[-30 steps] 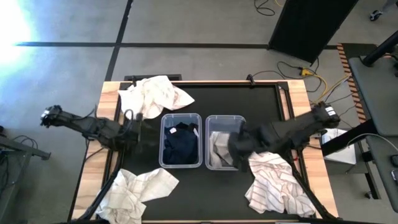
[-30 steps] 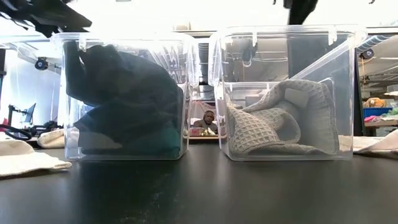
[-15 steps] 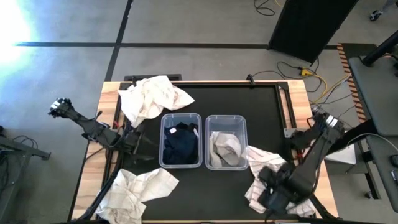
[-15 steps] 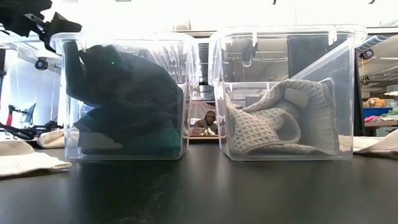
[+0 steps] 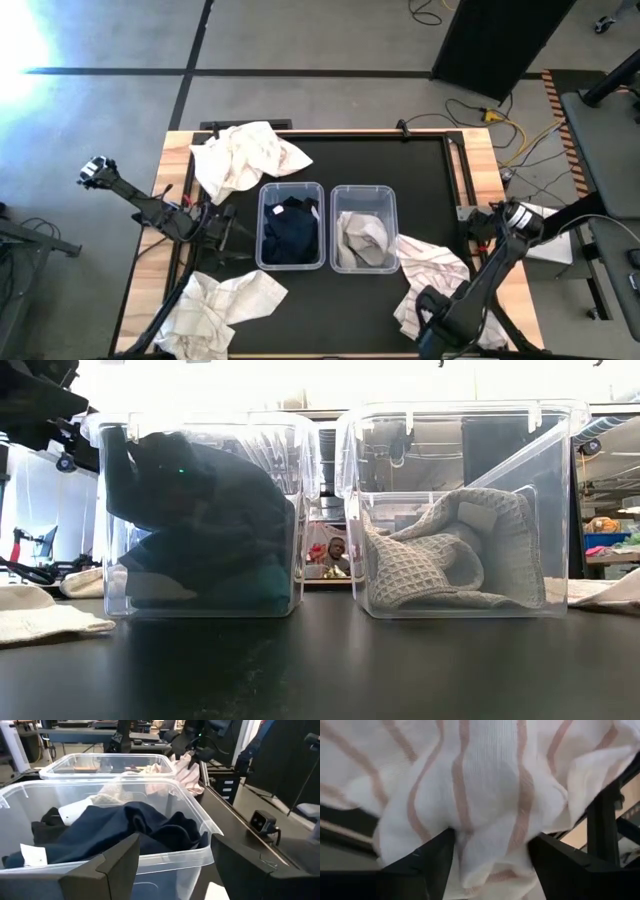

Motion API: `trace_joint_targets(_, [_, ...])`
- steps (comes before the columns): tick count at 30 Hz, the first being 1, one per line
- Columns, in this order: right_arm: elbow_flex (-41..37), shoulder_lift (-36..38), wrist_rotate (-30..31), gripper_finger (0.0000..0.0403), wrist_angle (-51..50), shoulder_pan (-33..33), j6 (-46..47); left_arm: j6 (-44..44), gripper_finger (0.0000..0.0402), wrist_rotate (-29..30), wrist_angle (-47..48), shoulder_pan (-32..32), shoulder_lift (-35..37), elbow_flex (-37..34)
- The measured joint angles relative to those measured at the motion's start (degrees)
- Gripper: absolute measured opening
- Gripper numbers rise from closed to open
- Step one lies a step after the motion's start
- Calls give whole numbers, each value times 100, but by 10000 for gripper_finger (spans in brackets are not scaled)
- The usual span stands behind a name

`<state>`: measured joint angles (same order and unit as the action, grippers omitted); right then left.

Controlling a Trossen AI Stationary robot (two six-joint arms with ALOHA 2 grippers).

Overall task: Sort towels by color in basket
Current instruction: Put the bottom right white towel into the right transparent bin

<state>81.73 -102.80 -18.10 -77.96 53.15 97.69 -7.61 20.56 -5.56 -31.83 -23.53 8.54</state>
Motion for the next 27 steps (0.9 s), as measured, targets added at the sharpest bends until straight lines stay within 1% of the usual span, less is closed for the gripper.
trace_joint_targets(3, [-292, -2, -38, 234, 195, 0, -102, 121, 231, 2, 10, 0, 4, 6])
trace_joint_targets(5, [-356, -4, -38, 213, 241, 0, -280, 198, 231, 2, 42, 0, 9, 41])
trace_joint_targets(9, [-288, 45, -33, 153, 217, -59, -463, 263, 231, 4, 170, 0, 11, 181])
trace_joint_targets(12, [-143, 223, 73, 104, 181, -87, -535, 307, 231, 3, 177, 0, 11, 214])
trace_joint_targets(14, [-28, 354, 320, 71, 151, -92, -496, 325, 231, 2, 179, 0, 11, 219])
trace_joint_targets(17, [198, 606, 1149, 28, 95, -90, -424, 325, 231, 4, 179, 0, 11, 219])
trace_joint_targets(19, [344, 812, 1848, 17, 46, -90, -397, 297, 231, 4, 179, 0, 9, 219])
trace_joint_targets(21, [421, 1008, 2306, 18, 5, -92, -389, 269, 231, 4, 177, 0, 3, 219])
trace_joint_targets(22, [429, 1111, 2411, 19, -6, -92, -389, 264, 231, 2, 177, 0, -2, 219])
trace_joint_targets(27, [442, 1650, 2426, 18, -80, -60, -377, 233, 231, 4, 178, 0, -11, 219])
